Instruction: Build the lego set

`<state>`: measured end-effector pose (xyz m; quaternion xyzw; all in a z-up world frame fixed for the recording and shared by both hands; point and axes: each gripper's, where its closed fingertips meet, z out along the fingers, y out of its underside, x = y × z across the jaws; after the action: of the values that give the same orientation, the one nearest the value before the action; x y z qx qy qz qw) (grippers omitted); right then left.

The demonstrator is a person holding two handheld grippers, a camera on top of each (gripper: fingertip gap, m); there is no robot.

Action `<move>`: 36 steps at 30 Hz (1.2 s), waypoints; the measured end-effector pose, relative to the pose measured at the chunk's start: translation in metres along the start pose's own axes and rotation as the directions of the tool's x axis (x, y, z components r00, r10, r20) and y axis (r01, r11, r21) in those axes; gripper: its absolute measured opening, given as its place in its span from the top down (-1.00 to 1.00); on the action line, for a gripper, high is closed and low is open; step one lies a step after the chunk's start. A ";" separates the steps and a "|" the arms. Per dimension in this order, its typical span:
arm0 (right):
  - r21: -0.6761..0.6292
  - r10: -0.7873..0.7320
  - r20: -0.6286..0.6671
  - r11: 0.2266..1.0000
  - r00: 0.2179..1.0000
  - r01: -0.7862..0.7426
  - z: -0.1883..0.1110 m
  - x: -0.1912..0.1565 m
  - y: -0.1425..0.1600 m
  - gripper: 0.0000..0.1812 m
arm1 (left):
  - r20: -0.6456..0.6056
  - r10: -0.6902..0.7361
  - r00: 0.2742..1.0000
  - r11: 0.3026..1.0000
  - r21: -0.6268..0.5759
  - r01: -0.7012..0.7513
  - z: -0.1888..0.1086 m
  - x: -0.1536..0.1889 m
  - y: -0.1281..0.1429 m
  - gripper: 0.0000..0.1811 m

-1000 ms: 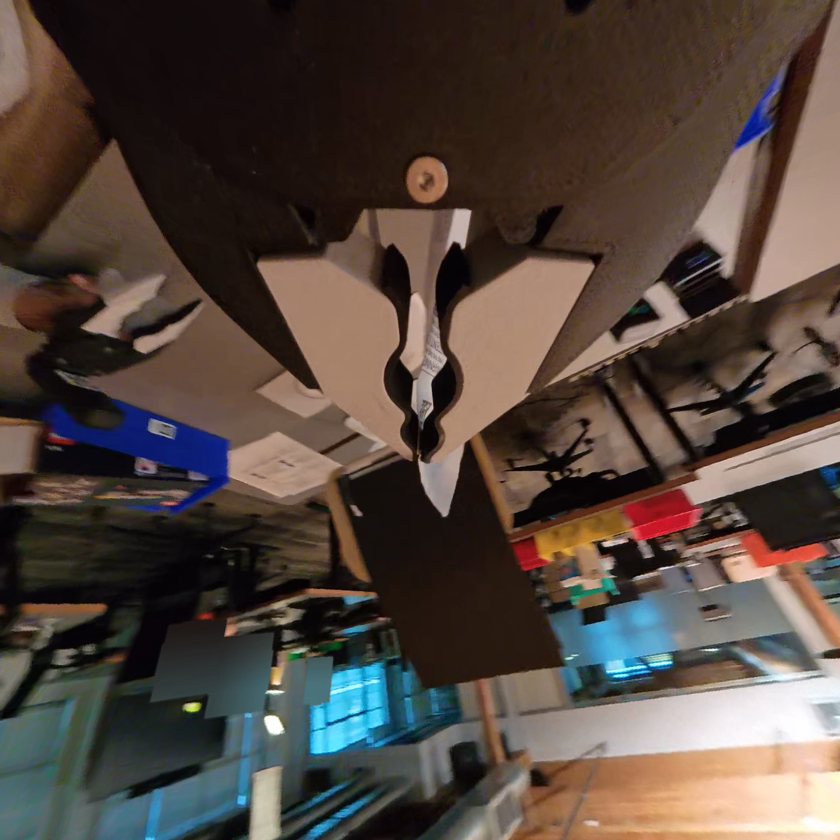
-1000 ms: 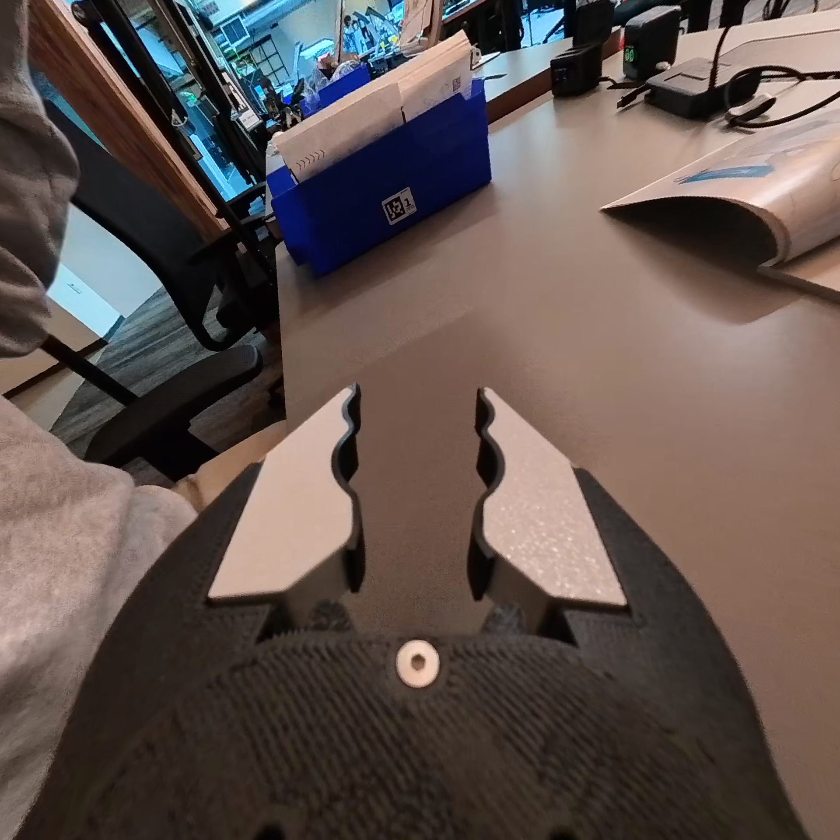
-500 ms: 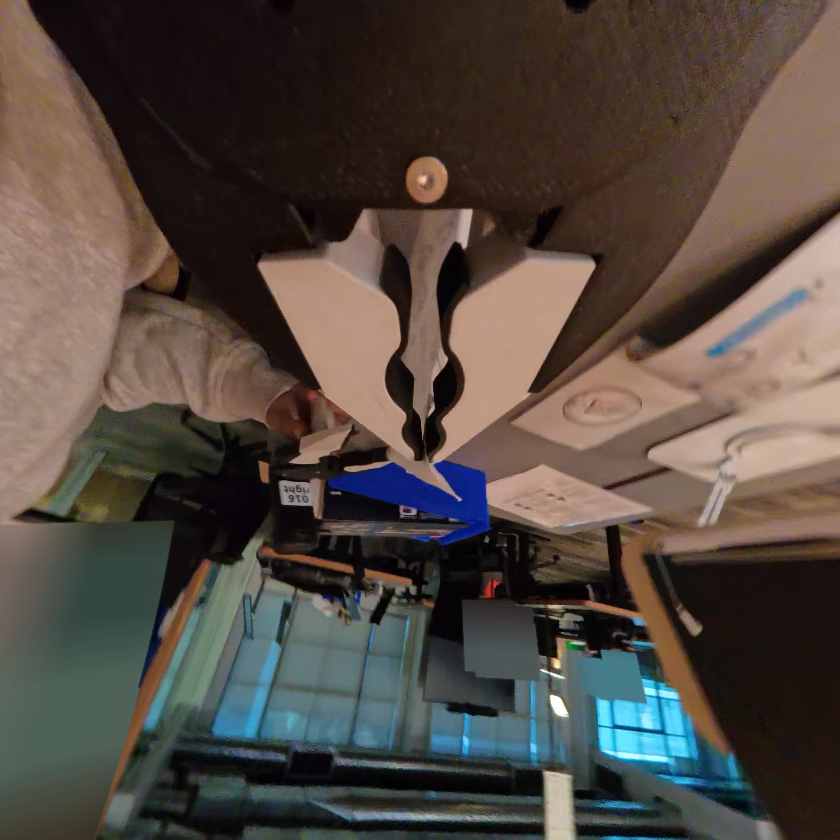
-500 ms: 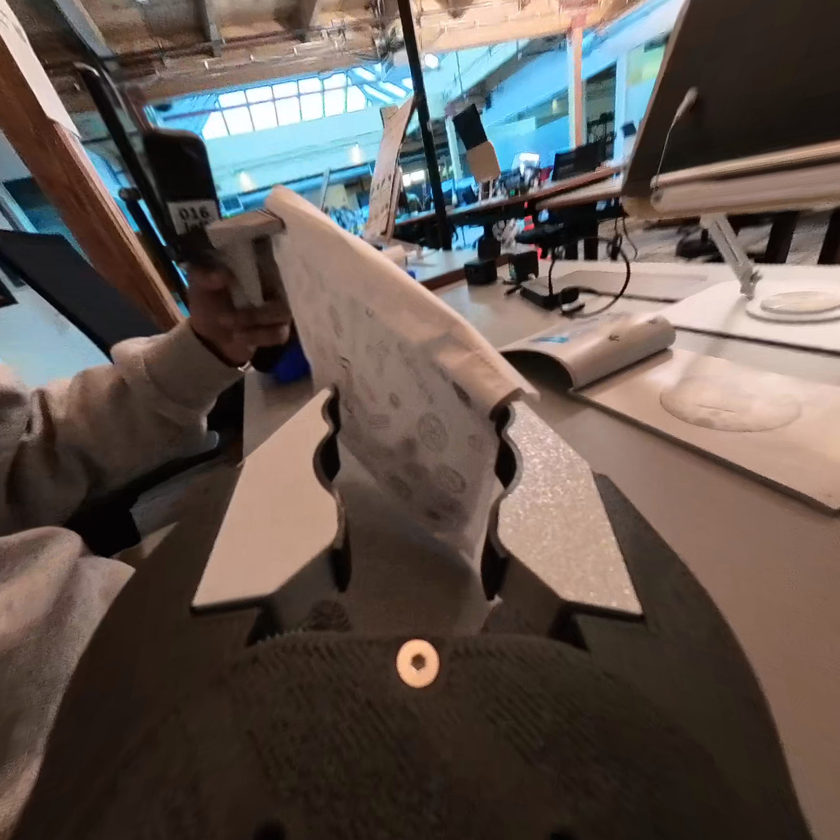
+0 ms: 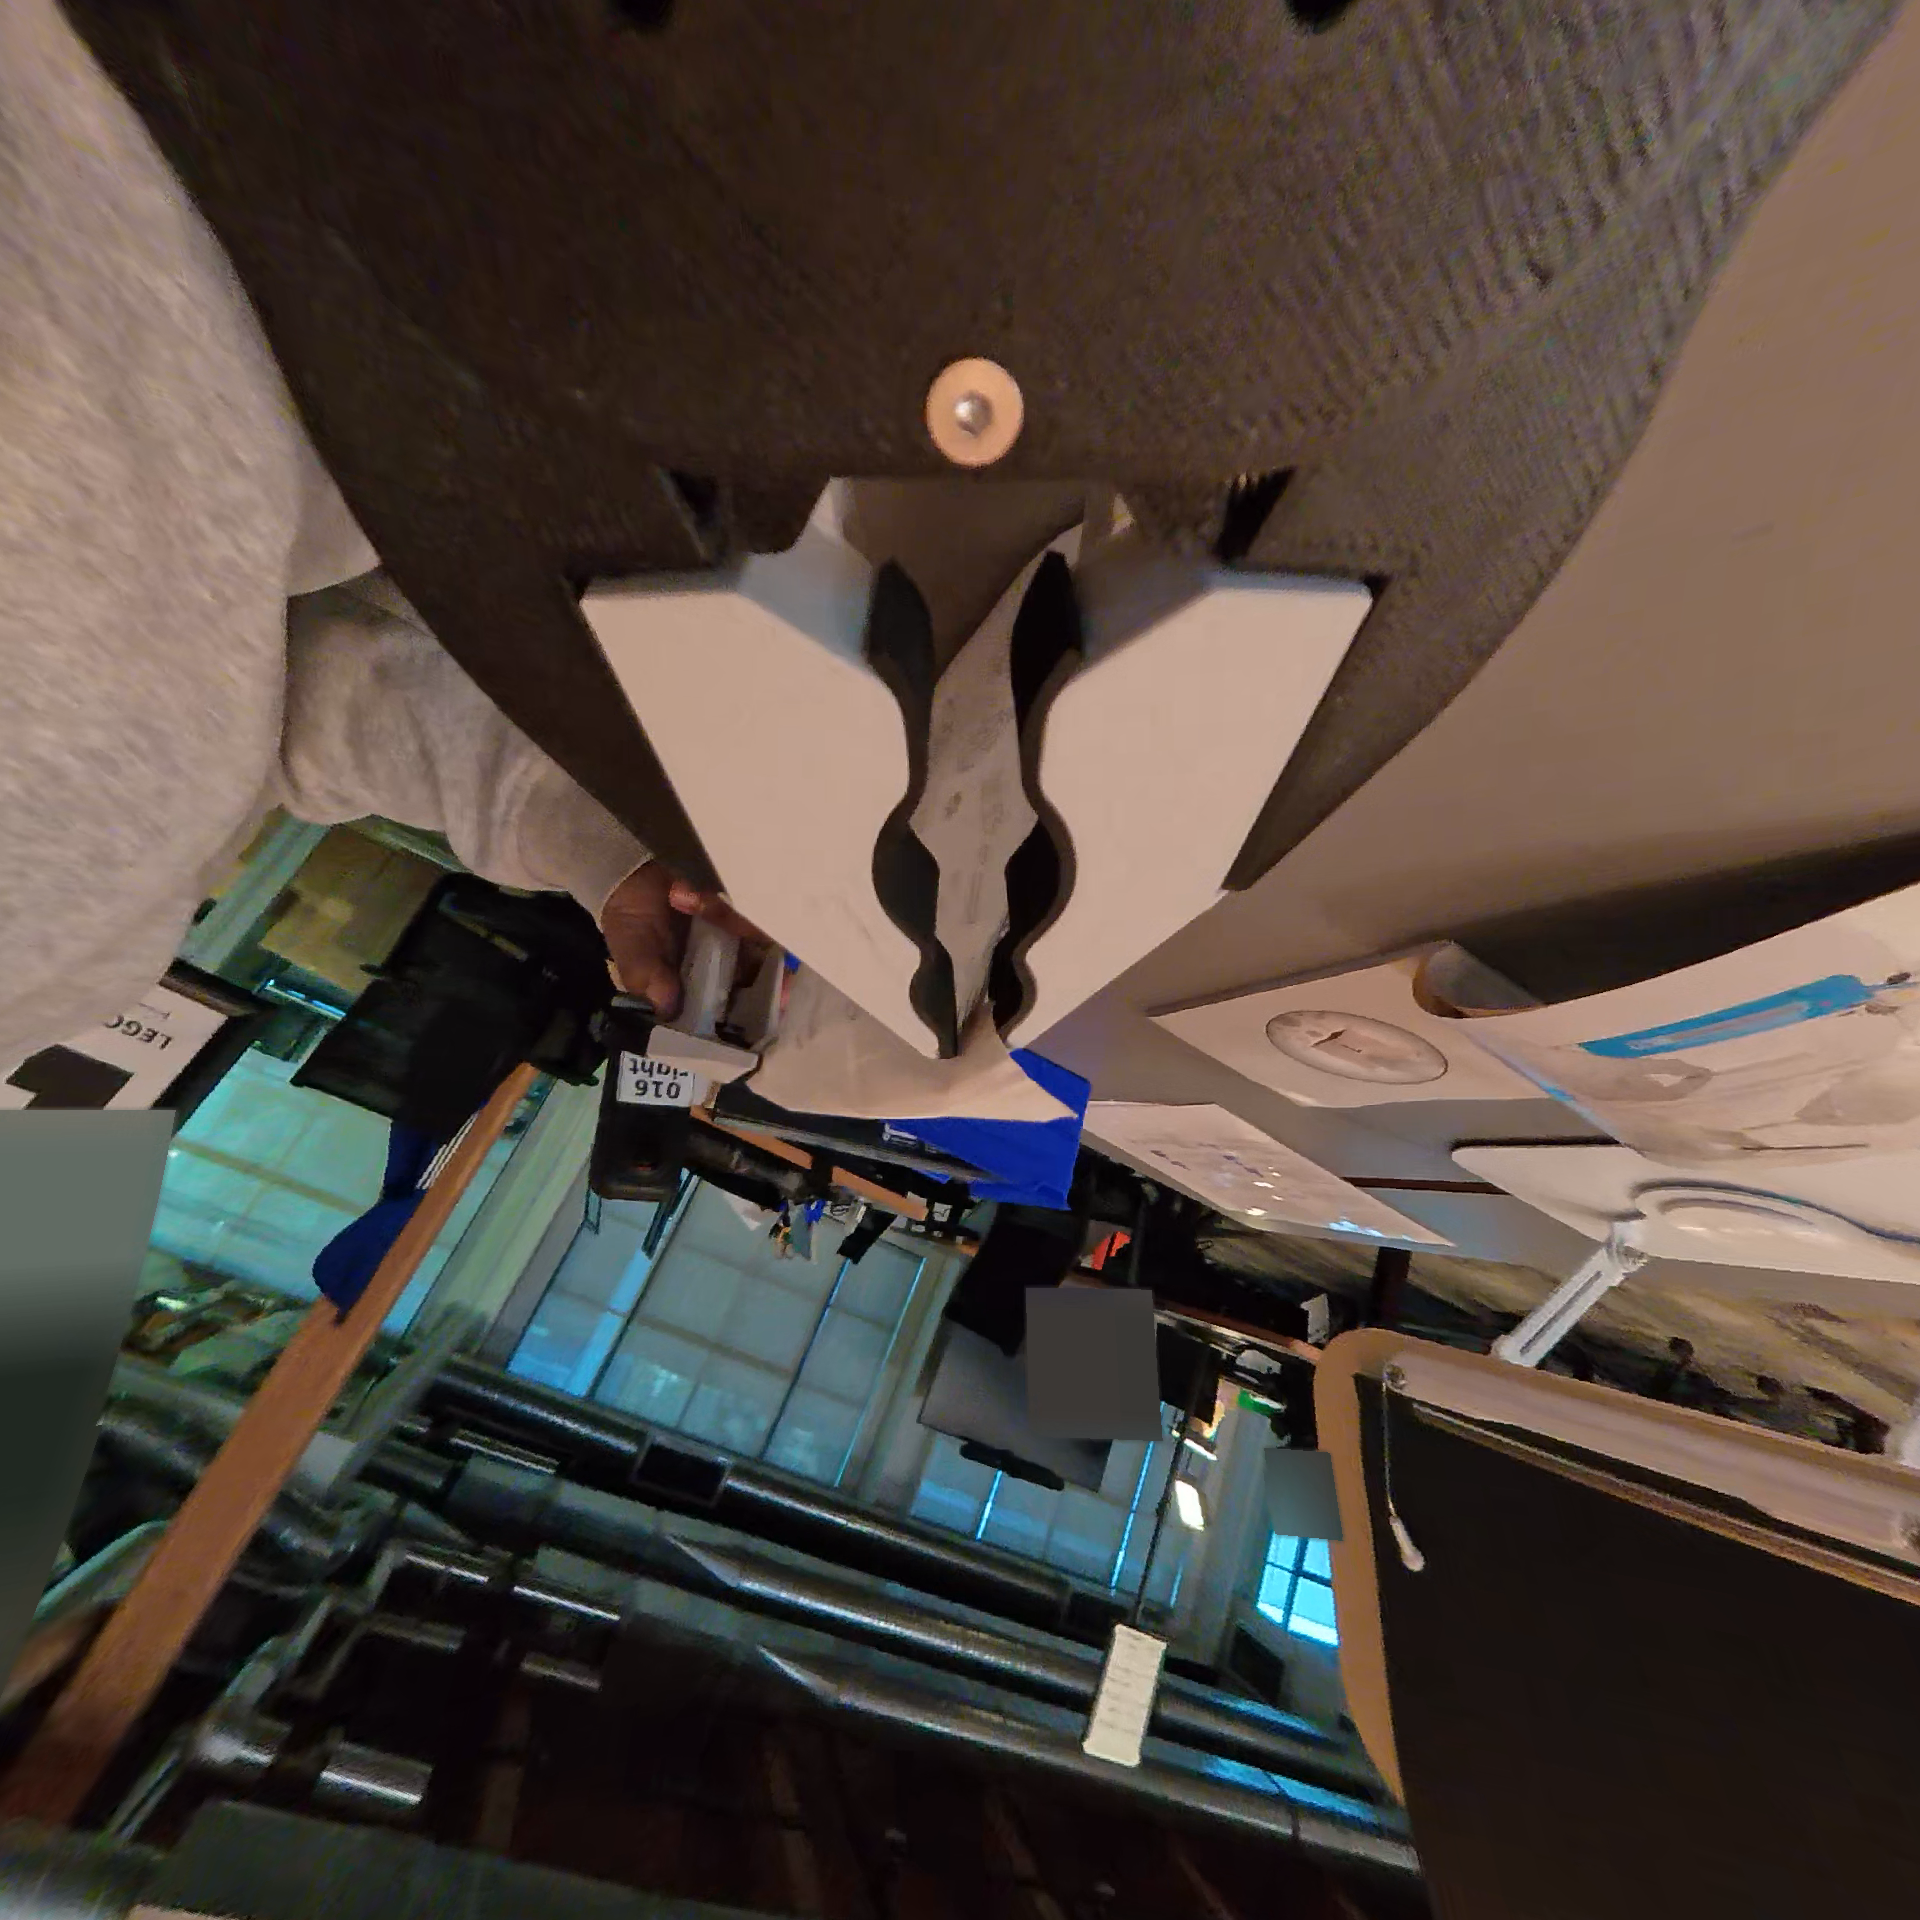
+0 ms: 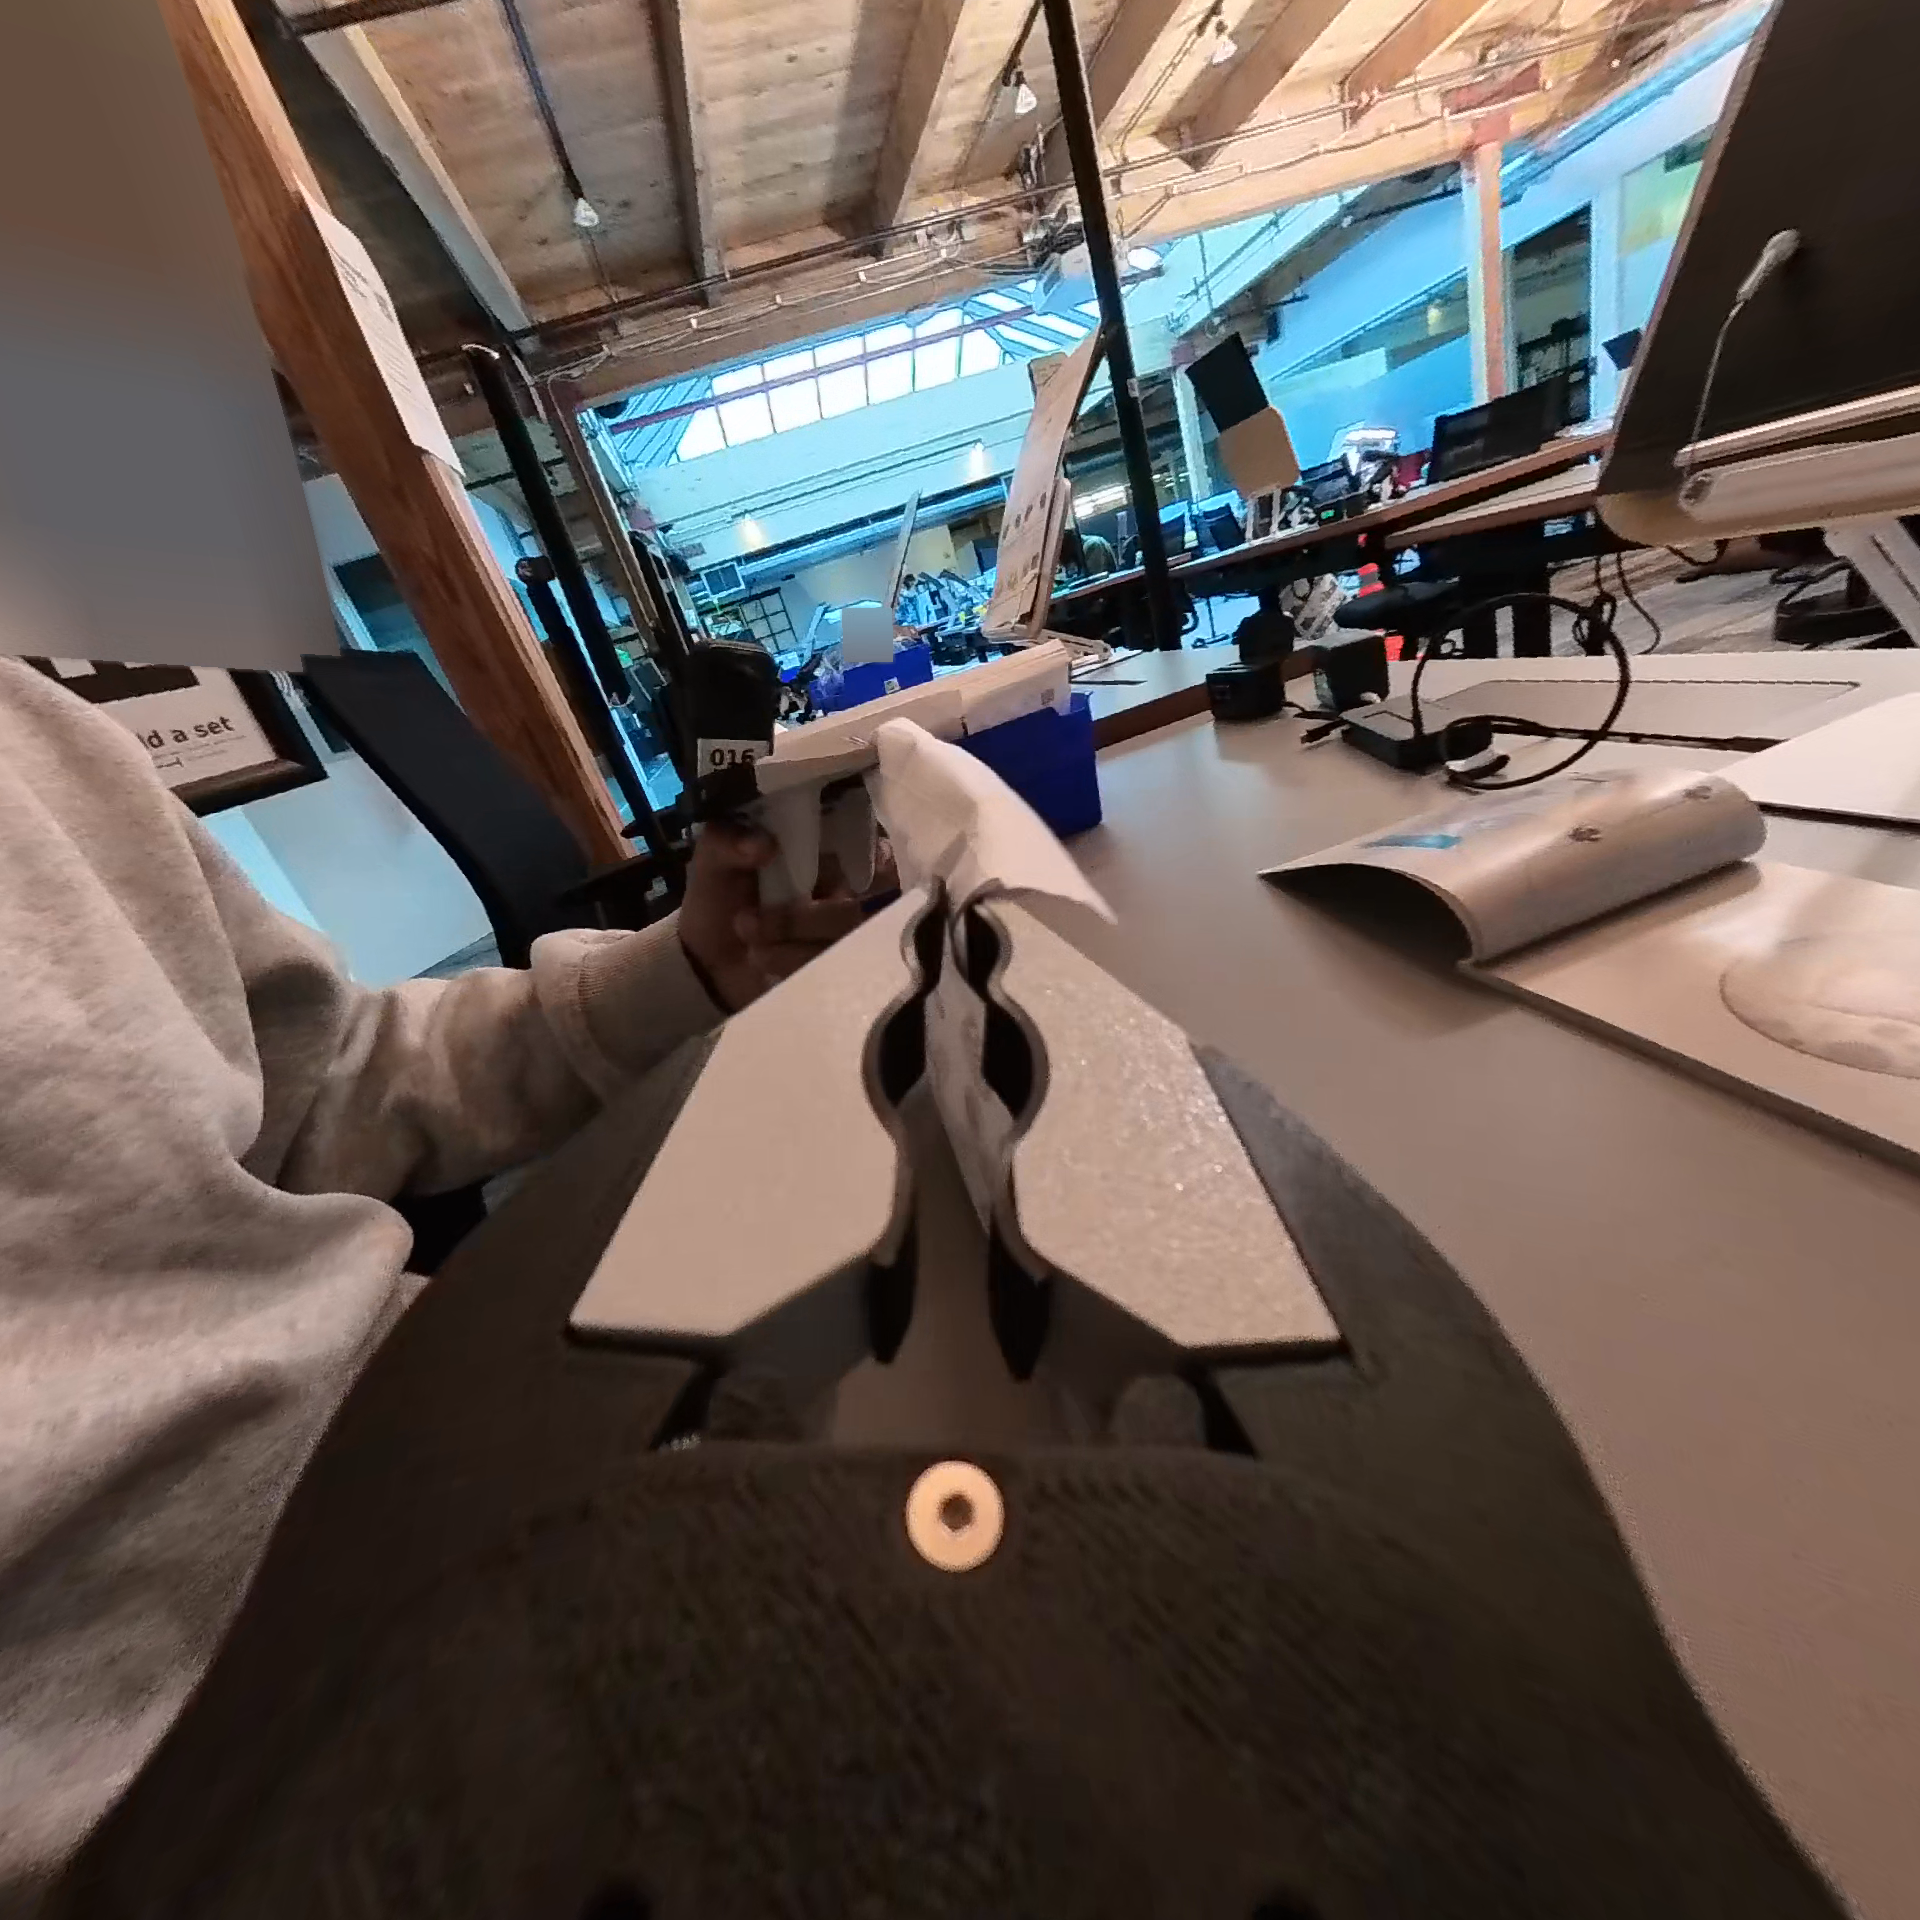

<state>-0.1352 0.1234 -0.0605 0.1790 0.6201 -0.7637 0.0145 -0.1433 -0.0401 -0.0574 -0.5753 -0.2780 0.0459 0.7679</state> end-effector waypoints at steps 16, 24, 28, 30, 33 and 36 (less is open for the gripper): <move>0.025 0.045 -0.136 0.999 0.990 -0.042 -0.007 0.025 -0.001 0.89 | 0.277 0.017 0.961 0.997 0.061 -0.035 -0.019 -0.034 -0.021 0.66; 0.023 0.051 -0.156 0.999 0.986 -0.048 -0.007 0.028 0.000 0.81 | 0.389 0.142 0.910 0.986 0.021 -0.162 -0.016 0.008 -0.051 0.61; 0.012 0.049 -0.165 0.999 0.985 -0.048 -0.008 0.030 0.001 0.79 | 0.302 0.348 0.888 0.935 -0.186 -0.303 0.023 0.046 -0.047 0.58; 0.007 0.049 -0.164 0.999 0.985 -0.048 -0.010 0.030 0.000 0.76 | 0.183 0.374 0.909 0.902 -0.298 -0.312 0.047 0.067 -0.034 0.62; 0.007 0.039 -0.180 0.999 0.983 -0.038 -0.013 0.033 -0.001 0.80 | 0.033 0.352 0.935 0.865 -0.392 -0.312 0.085 0.091 -0.024 0.65; 0.013 0.029 -0.181 1.000 0.983 -0.028 -0.016 0.033 -0.004 0.89 | -0.108 0.379 0.919 0.765 -0.522 -0.377 0.122 0.099 -0.012 0.57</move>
<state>-0.1626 0.1458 -0.0688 0.2566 0.6124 -0.7471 -0.0319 -0.1217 0.0991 0.0127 -0.8092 -0.1598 0.1217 0.5521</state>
